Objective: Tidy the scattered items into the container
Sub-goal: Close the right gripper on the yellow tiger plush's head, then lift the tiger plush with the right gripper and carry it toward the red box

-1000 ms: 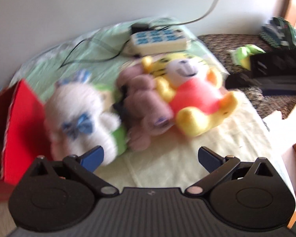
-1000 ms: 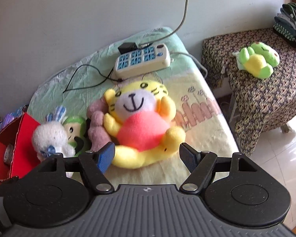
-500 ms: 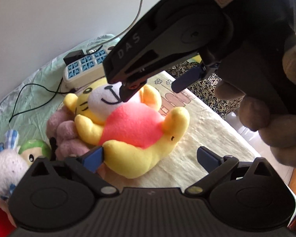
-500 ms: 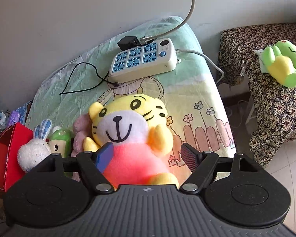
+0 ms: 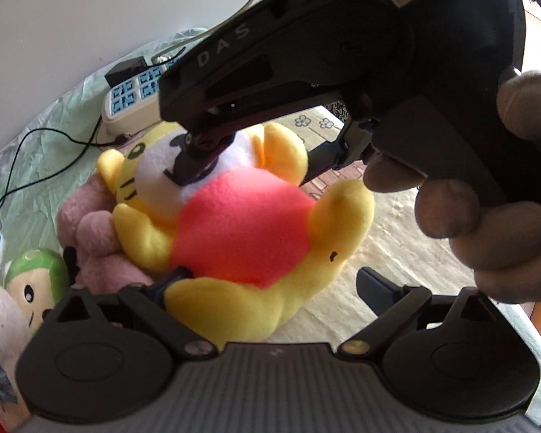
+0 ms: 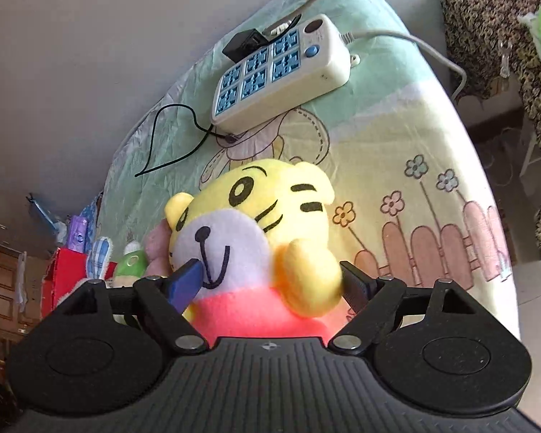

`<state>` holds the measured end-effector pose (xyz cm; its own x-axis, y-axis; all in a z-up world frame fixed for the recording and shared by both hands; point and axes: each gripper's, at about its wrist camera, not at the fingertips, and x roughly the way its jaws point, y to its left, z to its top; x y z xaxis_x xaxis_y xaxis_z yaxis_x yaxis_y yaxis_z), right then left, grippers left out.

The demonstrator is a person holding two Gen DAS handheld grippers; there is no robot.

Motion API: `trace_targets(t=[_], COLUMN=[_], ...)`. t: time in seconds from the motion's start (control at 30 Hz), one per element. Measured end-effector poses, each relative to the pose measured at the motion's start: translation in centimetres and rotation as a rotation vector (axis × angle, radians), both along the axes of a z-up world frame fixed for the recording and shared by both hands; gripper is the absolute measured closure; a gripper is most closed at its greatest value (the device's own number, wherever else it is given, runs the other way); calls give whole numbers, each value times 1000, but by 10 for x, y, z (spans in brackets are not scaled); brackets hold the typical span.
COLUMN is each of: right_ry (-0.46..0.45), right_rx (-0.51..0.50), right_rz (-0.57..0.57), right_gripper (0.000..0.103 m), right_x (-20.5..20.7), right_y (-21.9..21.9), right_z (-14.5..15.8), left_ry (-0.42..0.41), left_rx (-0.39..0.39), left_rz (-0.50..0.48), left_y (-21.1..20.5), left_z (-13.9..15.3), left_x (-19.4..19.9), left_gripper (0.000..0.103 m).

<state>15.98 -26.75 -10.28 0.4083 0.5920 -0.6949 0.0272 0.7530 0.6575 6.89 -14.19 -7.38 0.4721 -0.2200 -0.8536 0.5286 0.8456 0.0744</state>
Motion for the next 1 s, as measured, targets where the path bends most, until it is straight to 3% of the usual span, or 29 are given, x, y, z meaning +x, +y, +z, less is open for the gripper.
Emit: trace_targets(t=[0.13,0.27,0.43,0.57,0.73,1.0], right_ry=[7,-22,-78,-140,-223,-249], right_rx=[65,73,-6,-49,-30,28], right_rz=[28,-19,-58,-91,-135,-116], right_gripper=[33,45,47,47,47,48], right_x=[0,-13,-38,-63,-85,-96], right_y=[6,0,-9,-11,-7,26], right_z=[-6,4,22,39,61,79], left_ry=[-7,-14,-10,-52,-141,-224], left_rx=[10,-24,-43,-62,-69,-67], left_rz=[17,21,-21,-48,-62,-9], left_y=[0,0,-9,-12,-2,37], left_z=[-2,8,10,26,51,74], left_x=[0,-3,-10,-25,-46,-58], left_gripper=[15,25,31,33,35,36])
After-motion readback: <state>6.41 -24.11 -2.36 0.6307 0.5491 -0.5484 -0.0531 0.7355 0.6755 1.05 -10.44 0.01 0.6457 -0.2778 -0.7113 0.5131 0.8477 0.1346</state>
